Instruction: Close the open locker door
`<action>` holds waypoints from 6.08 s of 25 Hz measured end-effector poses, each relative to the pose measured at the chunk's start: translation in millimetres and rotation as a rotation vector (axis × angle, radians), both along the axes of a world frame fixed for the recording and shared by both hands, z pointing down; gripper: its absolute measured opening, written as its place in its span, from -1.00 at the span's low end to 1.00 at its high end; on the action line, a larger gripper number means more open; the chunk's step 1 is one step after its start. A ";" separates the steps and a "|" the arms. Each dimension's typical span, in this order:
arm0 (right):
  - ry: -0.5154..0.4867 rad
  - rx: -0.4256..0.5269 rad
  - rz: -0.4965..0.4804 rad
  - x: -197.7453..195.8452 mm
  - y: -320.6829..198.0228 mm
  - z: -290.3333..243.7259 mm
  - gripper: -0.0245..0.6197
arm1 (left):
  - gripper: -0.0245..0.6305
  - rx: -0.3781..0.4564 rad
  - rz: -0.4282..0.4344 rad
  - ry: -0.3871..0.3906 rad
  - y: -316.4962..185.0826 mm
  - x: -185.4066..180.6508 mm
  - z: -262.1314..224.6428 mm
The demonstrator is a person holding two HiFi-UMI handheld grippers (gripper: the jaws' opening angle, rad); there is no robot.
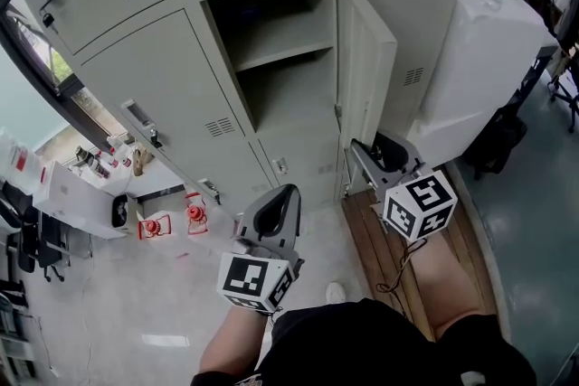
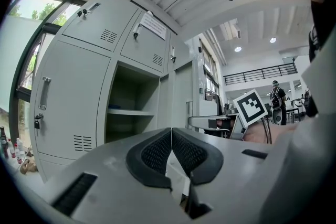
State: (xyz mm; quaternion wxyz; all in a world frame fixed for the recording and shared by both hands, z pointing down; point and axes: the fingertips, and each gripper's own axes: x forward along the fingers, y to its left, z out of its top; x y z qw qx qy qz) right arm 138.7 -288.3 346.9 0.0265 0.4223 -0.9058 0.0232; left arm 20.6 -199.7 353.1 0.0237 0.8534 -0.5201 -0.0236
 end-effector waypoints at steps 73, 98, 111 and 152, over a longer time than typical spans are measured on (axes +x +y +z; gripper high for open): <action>0.048 0.021 -0.079 -247.5 -154.7 4.6 -0.45 | -0.87 -0.060 -0.101 -0.011 -112.6 -180.9 18.9; 0.086 0.033 -0.067 -208.6 -156.5 10.6 -0.42 | -0.87 -0.051 -0.089 -0.029 -114.5 -144.2 12.9; 0.069 0.024 -0.037 -127.3 -124.5 1.6 -0.56 | -0.87 -0.031 -0.096 -0.010 -85.3 -88.0 2.1; 0.066 -0.023 -0.010 -142.3 158.6 18.2 -0.76 | -0.87 -0.048 0.027 0.037 119.1 -102.3 17.2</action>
